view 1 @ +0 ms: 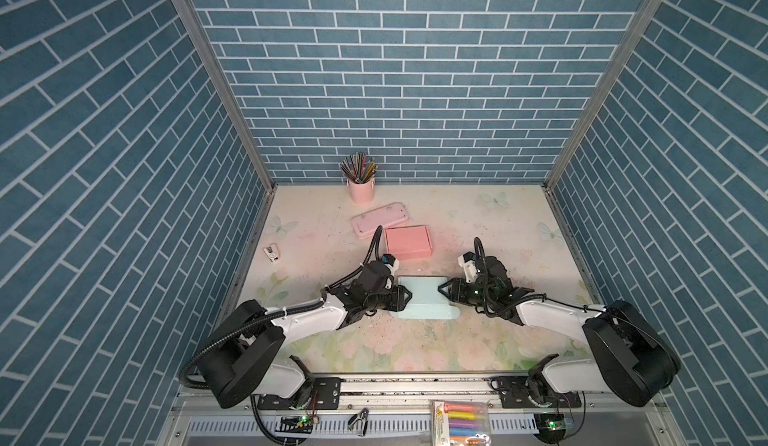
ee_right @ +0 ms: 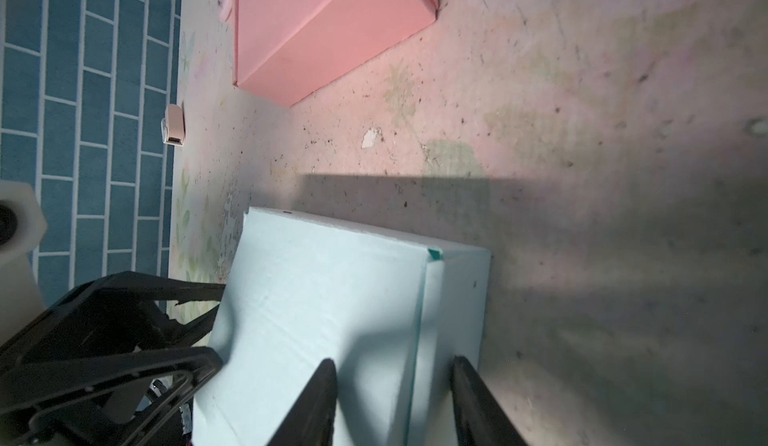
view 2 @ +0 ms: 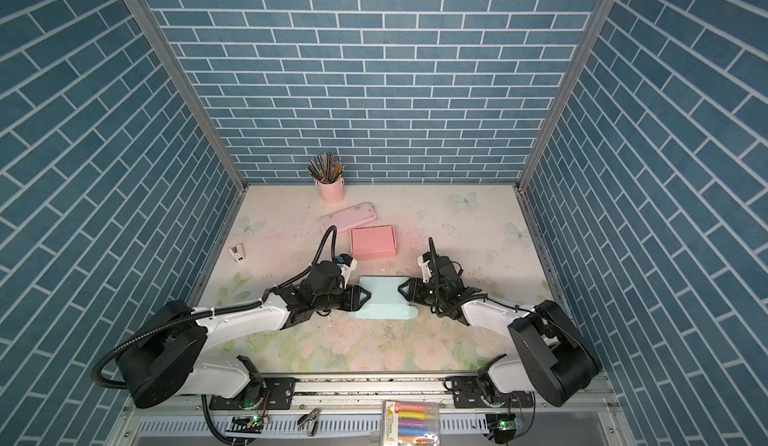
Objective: Fold the paper box
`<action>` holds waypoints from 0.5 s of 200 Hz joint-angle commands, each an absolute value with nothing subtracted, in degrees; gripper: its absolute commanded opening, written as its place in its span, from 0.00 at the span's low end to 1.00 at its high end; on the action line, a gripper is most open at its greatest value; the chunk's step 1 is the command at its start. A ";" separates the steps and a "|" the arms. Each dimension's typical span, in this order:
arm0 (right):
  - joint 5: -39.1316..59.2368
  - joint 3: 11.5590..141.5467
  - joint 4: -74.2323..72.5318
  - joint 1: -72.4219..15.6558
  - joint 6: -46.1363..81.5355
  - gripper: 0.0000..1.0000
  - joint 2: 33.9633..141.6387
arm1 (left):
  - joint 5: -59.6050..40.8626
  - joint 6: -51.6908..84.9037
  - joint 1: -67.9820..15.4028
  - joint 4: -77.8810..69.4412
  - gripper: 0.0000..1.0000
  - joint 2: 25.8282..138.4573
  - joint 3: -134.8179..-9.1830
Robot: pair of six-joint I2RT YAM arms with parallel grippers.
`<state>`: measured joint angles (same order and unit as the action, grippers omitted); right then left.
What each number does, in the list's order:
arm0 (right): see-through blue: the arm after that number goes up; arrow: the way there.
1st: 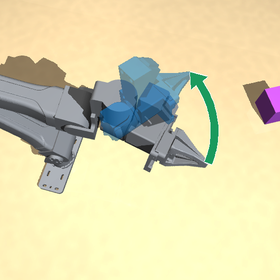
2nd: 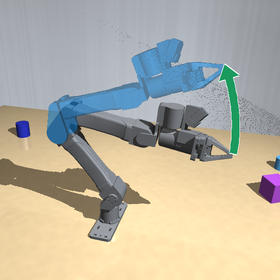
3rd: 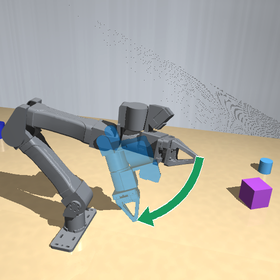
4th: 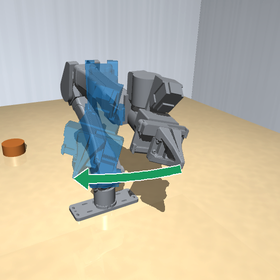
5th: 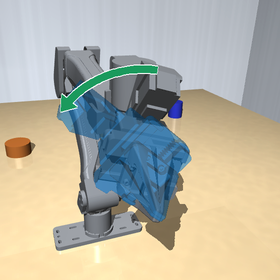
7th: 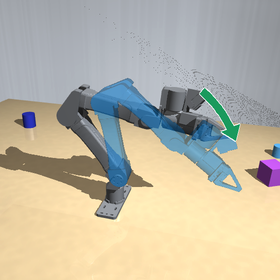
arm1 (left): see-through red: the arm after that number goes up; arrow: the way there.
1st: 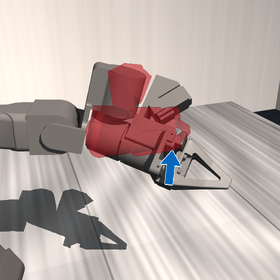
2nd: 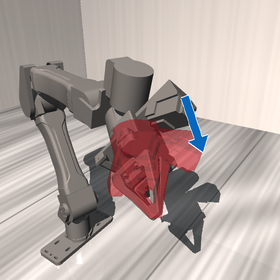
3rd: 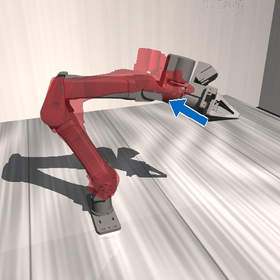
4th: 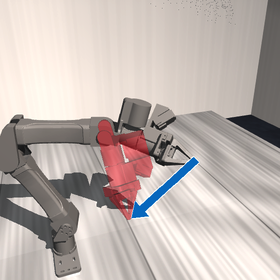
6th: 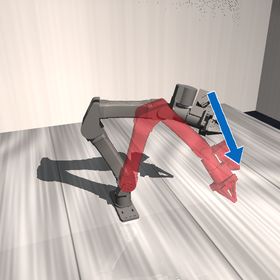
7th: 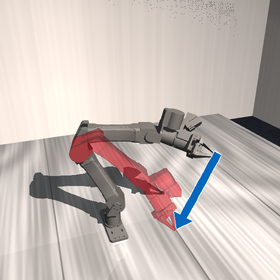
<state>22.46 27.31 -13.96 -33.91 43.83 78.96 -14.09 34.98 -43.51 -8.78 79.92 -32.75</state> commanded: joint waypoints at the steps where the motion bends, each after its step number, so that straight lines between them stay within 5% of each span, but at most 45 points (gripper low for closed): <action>1: 23.30 29.15 -12.60 -34.07 40.75 0.42 79.97 | -13.87 35.38 -43.36 -9.78 0.52 79.58 -32.17; 100: 22.26 28.83 -11.91 -34.19 39.64 0.34 80.59 | -12.87 35.33 -43.24 -11.24 0.48 82.55 -31.37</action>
